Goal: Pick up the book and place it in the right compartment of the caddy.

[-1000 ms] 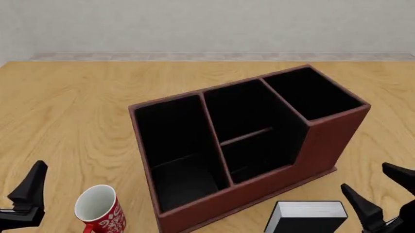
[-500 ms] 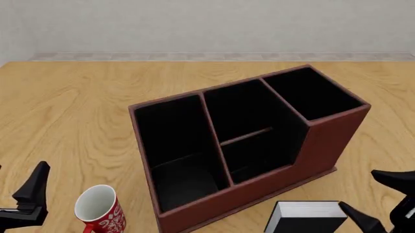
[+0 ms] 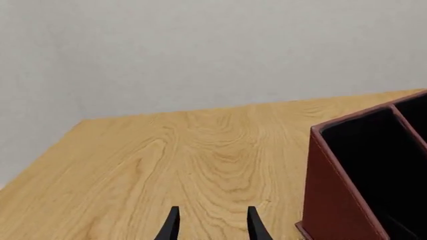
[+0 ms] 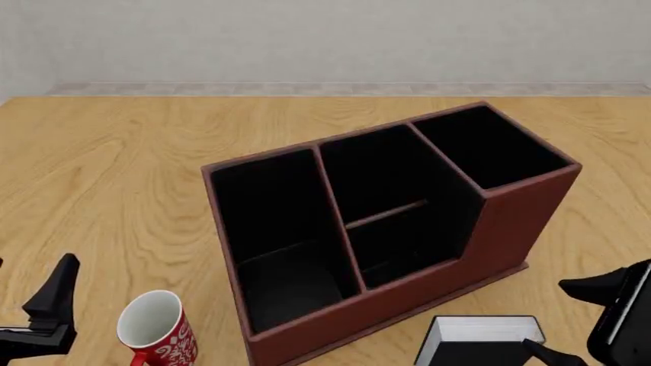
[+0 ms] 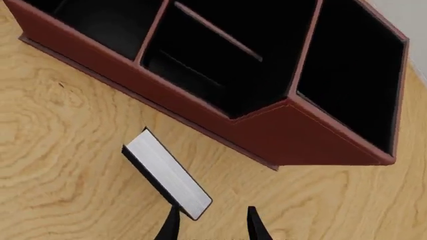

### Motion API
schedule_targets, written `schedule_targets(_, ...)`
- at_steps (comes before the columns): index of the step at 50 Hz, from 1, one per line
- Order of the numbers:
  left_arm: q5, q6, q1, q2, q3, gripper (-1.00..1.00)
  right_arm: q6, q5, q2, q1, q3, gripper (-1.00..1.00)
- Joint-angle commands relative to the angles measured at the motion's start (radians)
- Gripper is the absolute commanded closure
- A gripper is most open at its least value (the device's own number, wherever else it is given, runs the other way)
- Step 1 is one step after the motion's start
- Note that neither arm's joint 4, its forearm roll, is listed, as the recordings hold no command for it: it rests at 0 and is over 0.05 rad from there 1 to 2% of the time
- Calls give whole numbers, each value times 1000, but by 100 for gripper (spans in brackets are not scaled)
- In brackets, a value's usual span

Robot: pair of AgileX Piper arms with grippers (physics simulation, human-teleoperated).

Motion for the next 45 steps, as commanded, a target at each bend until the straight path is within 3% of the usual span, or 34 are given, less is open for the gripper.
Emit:
schedule_targets(1,-10,5,-3,12,0,-100,-9,43,65,43,-24,-100)
schedule_targets(25,-50,-2,11,62,0,-100,-7,21,208,114,-45,-100)
schedule_targets(29,-67,0,11,78,0,-100,-46,20,202,74,-28,-100)
schedule_targets(45,-61,1,10,74,0,-100,1,-21,243,128,0,-100)
